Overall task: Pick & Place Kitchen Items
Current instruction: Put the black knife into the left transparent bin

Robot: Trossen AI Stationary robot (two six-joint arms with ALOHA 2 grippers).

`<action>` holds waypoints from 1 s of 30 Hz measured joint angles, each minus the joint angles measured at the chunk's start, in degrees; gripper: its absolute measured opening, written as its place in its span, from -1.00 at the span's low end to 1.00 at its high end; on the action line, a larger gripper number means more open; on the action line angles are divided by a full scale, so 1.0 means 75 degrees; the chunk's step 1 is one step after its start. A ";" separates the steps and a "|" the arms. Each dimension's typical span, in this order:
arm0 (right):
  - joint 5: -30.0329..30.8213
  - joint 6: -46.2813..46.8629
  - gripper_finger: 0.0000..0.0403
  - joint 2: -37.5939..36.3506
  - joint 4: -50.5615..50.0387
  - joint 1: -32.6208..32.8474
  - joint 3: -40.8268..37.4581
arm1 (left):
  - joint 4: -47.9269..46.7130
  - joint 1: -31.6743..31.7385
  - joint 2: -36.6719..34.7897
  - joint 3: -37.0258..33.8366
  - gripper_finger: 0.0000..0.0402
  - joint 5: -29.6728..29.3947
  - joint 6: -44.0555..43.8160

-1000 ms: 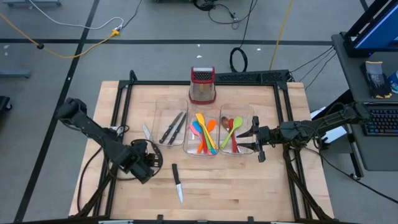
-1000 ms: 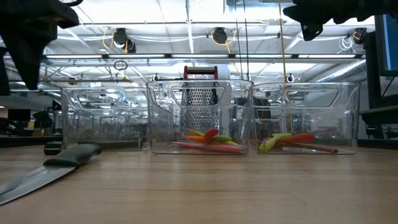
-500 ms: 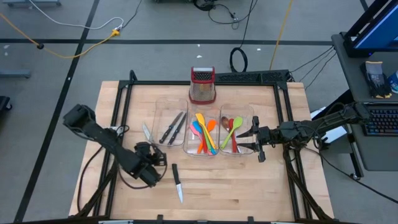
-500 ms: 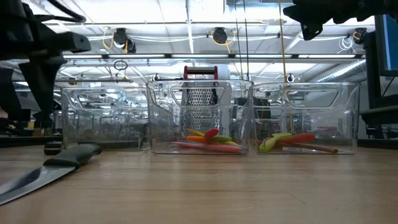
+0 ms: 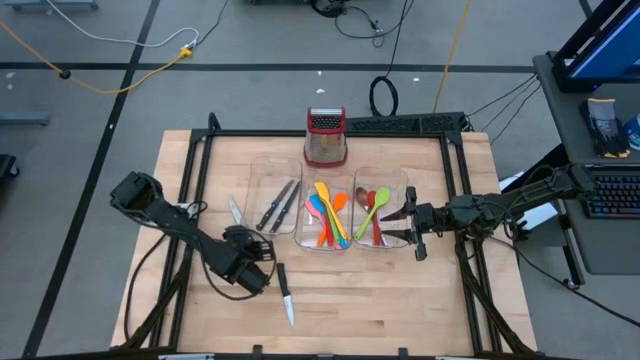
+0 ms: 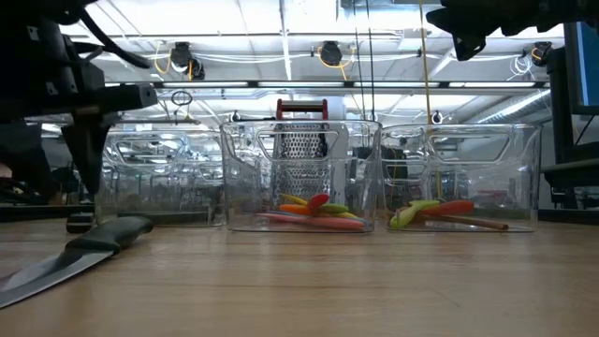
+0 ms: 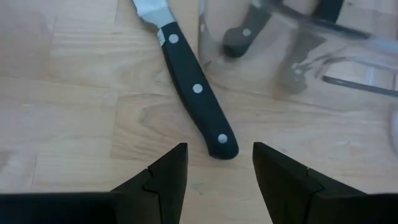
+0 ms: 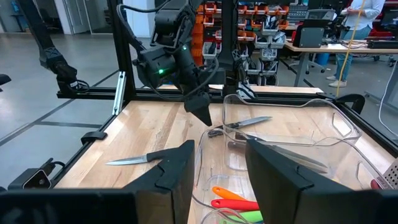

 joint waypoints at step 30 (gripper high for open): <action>0.0000 0.0006 -0.33 0.0003 0.0002 -0.0002 0.0000 | 0.0086 0.0236 0.0132 -0.0268 -0.08 -0.0227 -0.0294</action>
